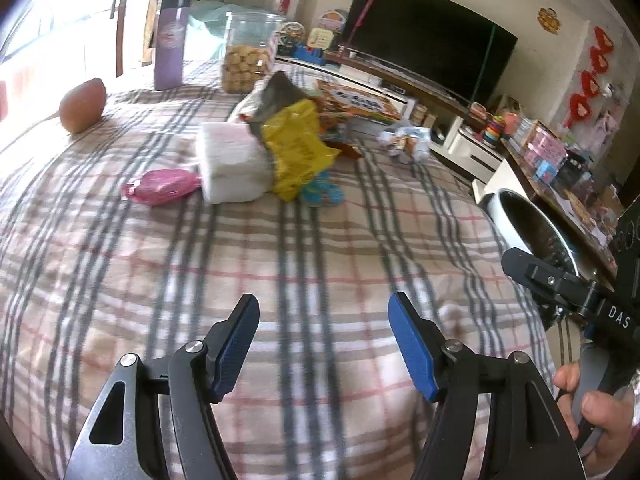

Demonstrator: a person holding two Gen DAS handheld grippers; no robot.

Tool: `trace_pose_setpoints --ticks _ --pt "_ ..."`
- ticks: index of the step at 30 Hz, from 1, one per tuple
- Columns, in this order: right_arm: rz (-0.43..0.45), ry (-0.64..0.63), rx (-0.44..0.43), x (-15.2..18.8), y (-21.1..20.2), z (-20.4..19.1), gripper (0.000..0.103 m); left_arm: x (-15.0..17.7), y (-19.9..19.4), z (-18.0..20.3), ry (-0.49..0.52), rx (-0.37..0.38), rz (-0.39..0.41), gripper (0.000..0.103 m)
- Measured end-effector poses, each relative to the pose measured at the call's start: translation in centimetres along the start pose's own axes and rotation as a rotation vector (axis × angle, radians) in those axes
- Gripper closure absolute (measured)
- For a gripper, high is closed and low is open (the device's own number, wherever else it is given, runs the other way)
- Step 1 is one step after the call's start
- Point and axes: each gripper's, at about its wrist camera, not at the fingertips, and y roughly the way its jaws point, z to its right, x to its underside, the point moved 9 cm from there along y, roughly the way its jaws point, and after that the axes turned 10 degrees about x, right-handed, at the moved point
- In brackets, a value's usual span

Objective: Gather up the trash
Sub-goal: 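Grasp the pink wrapper with the left tool while the right tool grasps the yellow snack bag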

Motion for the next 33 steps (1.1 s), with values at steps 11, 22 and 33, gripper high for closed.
trace_pose_setpoints --ticks 11,22,33 --pt "-0.011 -0.014 -0.019 -0.9 2.1 -2.4 0.024 -1.1 -0.2 -3.5 -0.018 -0.060 0.003 0.036" --pt "-0.024 -0.066 -0.095 -1.4 4.2 -7.9 0.024 -3.8 -0.4 -7.5 0.036 -0.114 0.002 0.030" --pt "-0.057 -0.066 -0.172 -2.9 7.9 -12.0 0.025 -7.3 3.4 -10.4 0.198 -0.067 -0.087 0.029"
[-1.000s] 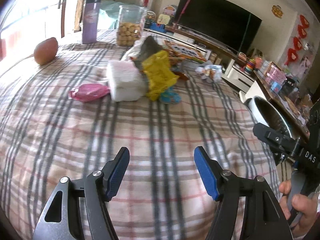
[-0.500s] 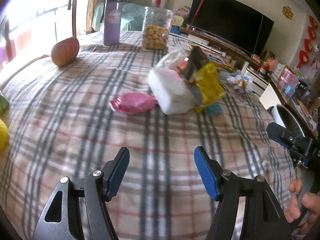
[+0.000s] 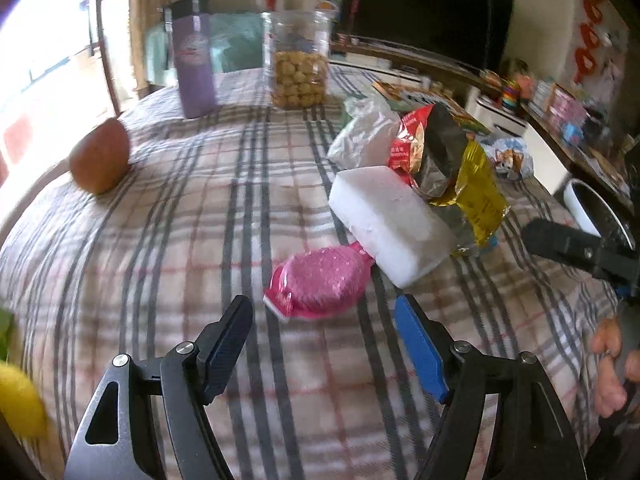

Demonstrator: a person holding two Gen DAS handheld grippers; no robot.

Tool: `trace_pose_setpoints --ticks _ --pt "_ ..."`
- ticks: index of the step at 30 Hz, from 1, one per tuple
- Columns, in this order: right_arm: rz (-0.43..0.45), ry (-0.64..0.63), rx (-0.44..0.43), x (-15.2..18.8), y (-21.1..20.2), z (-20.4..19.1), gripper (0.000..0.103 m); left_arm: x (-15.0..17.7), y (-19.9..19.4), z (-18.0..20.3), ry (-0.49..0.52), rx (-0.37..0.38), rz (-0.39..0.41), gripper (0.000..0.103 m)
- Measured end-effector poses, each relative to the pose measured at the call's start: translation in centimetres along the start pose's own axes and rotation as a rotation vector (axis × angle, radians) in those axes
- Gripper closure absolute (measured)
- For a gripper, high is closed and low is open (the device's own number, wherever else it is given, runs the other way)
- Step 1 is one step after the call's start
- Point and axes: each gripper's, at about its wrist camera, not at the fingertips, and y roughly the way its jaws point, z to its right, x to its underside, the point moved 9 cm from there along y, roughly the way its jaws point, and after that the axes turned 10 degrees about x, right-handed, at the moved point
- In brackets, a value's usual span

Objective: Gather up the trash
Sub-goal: 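Grasp the pink wrapper with the left tool while the right tool grasps the yellow snack bag, then carry the pink wrapper and yellow bag over the bin and lower them in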

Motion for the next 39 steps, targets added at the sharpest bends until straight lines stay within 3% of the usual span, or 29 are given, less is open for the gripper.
trace_pose_setpoints --ticks 6,9,10,11,14,20,28,33,39 --pt "-0.042 0.056 -0.040 -0.6 2.2 -0.3 0.029 -0.7 2.3 -0.8 0.037 0.011 -0.024 0.029" --pt "-0.057 0.070 -0.051 -0.6 2.7 -0.3 0.048 -0.9 2.5 -0.5 0.049 0.029 -0.007 0.033" --pt "-0.067 0.071 -0.054 -0.5 3.0 -0.3 0.061 -1.0 2.5 -0.3 0.058 0.030 -0.004 0.043" --pt "-0.071 0.071 -0.053 -0.5 3.2 -0.4 0.064 -0.9 2.6 -0.1 0.065 0.032 -0.008 0.051" --pt "-0.069 0.066 -0.055 -0.1 3.1 -0.4 0.077 -0.5 2.5 0.5 0.078 0.021 -0.011 0.052" --pt "-0.061 0.063 -0.045 0.9 1.3 1.0 0.082 1.2 1.6 2.9 0.043 0.046 -0.008 0.053" --pt "-0.017 0.085 -0.006 1.6 -2.8 4.1 0.084 3.3 0.9 6.8 -0.097 0.180 -0.004 0.053" --pt "0.016 0.097 0.024 1.8 -5.0 5.8 0.084 4.1 1.2 10.2 -0.013 0.159 -0.014 0.053" --pt "0.046 0.116 0.059 2.4 -8.0 8.4 0.084 3.8 1.6 12.9 -0.001 0.181 -0.010 0.053"
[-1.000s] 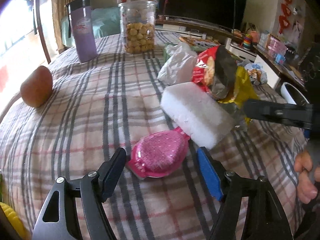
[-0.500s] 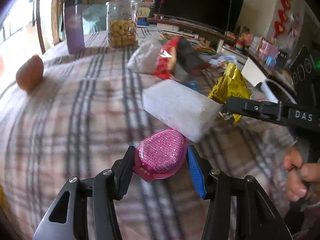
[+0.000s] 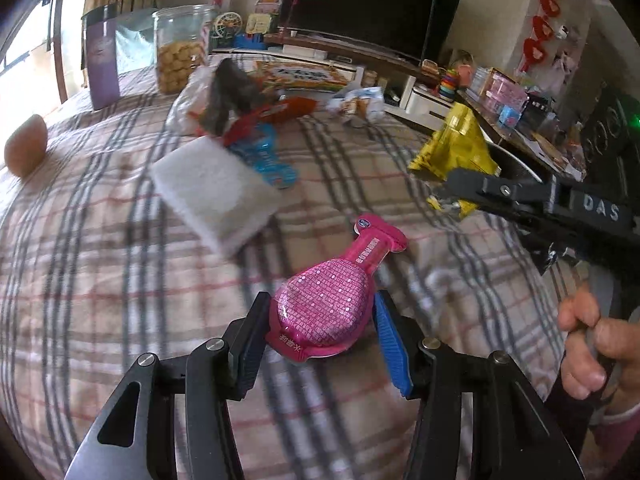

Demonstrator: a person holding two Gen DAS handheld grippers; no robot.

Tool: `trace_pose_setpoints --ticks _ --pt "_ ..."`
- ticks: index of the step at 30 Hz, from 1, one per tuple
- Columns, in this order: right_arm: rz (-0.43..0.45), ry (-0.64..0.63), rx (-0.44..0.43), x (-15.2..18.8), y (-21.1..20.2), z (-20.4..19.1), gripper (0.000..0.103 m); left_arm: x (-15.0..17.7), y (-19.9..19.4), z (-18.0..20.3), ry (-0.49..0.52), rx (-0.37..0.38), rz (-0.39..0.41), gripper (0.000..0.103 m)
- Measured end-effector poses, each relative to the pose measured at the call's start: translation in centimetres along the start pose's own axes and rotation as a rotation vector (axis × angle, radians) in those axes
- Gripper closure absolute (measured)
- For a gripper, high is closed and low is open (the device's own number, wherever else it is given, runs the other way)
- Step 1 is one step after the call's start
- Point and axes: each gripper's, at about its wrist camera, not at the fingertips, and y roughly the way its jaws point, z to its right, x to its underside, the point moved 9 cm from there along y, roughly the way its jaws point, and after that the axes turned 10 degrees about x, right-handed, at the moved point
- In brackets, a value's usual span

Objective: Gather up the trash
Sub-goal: 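Carry the pink wrapper and yellow bag over the bin and lower them in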

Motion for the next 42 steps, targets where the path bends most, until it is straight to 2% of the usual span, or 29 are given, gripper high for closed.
trace_pose_setpoints --ticks 24,32,42 --pt "0.114 0.118 0.166 -0.3 -8.4 11.6 0.084 -4.9 4.6 11.0 0.101 0.091 0.026 0.053" --pt "0.139 0.141 0.211 -0.8 -9.8 14.3 0.084 -6.4 6.2 13.0 0.127 0.113 0.028 0.053" --pt "0.129 0.154 0.267 -1.1 -10.4 17.3 0.084 -7.8 8.4 15.0 0.154 0.129 0.019 0.053"
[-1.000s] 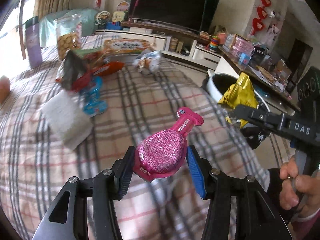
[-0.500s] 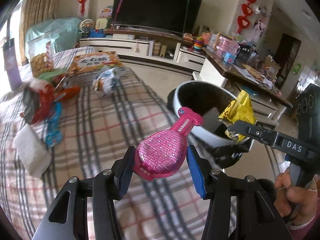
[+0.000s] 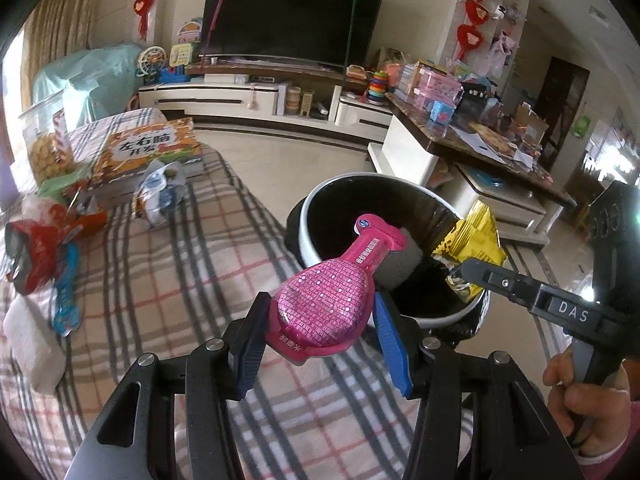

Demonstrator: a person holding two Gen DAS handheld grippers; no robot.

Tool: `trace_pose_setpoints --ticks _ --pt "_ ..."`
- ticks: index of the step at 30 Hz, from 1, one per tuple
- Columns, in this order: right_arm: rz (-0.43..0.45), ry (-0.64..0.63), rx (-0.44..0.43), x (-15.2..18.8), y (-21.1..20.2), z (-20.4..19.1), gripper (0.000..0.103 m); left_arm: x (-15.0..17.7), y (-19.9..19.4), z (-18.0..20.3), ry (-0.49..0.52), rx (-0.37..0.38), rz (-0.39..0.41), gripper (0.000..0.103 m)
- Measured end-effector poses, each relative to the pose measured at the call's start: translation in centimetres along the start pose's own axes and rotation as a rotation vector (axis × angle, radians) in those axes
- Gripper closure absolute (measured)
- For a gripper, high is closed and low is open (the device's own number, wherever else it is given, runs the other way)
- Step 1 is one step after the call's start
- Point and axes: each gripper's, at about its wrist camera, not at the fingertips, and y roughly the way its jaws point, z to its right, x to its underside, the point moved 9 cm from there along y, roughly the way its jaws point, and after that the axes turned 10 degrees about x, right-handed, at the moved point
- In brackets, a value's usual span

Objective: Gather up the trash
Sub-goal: 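Carry the pink wrapper and yellow bag over the bin and lower them in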

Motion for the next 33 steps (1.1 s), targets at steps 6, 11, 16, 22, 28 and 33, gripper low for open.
trace_pose_setpoints --ticks 6,11,16,22,28,33 --pt "-0.003 -0.002 0.025 -0.5 0.5 1.2 0.084 -0.9 1.6 0.8 0.011 0.000 -0.008 0.053" --pt "-0.011 -0.002 0.038 -0.9 0.9 2.1 0.084 -1.5 3.0 1.0 0.014 -0.005 -0.020 0.053" --pt "-0.020 -0.003 0.048 -1.3 1.4 2.6 0.084 -2.1 4.3 1.2 0.014 -0.006 -0.028 0.053" --pt "-0.026 -0.003 0.050 -1.8 1.9 3.0 0.081 -2.7 5.5 1.4 0.024 -0.008 -0.037 0.052" --pt "-0.029 0.008 0.054 -2.2 2.3 3.4 0.079 -3.3 6.5 1.6 0.032 -0.005 -0.046 0.052" --pt "-0.024 0.011 0.052 -2.4 2.3 3.3 0.066 -3.6 6.9 1.7 0.035 -0.010 -0.047 0.051"
